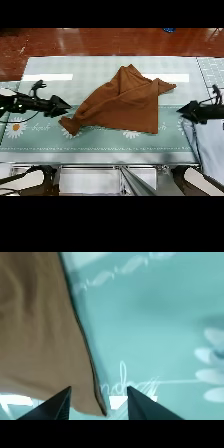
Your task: Fold the shirts.
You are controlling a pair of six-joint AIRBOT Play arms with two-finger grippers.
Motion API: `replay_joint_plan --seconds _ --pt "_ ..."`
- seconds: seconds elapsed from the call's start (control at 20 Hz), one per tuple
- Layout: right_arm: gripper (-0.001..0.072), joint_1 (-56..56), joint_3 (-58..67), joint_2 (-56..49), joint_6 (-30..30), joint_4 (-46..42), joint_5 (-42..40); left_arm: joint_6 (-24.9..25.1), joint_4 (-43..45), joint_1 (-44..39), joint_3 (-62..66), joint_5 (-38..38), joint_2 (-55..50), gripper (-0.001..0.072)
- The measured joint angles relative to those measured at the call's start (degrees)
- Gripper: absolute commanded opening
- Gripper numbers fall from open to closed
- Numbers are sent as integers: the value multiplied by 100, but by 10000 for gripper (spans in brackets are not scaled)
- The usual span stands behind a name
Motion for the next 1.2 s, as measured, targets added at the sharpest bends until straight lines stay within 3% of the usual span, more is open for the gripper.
replay_joint_plan --seconds 0.1,0.15,0.2,0.25,0.55,0.8,0.85,0.95,1.05,1.2 --pt "407 -7 -417 85 -48 70 -7 216 -369 -297 94 -118 -396 506" --pt "408 26 -588 111 -63 85 -13 286 -455 -448 181 -190 -592 414" --pt "408 114 -723 131 -66 70 -17 334 -540 -577 291 -319 -761 126" --pt "408 245 -822 144 -61 44 -13 378 -557 -697 424 -428 -933 22" --pt "407 1366 -1047 72 391 -400 -326 472 -597 -981 1110 -848 -1349 21" --pt "407 2293 -1064 -444 525 282 -979 492 -599 -1021 1279 -907 -1410 21" --pt "379 2459 -1054 -544 516 533 -1233 492 -599 -1023 1290 -914 -1414 21" --pt "22 2745 -981 -699 459 817 -1738 494 -599 -1027 1305 -916 -1421 21" --pt "21 3023 -811 -826 302 1047 -2055 492 -592 -986 1370 -901 -1427 21" --pt "20 3248 -166 -876 70 1215 -1823 378 -584 -837 1766 -1016 -1401 21"
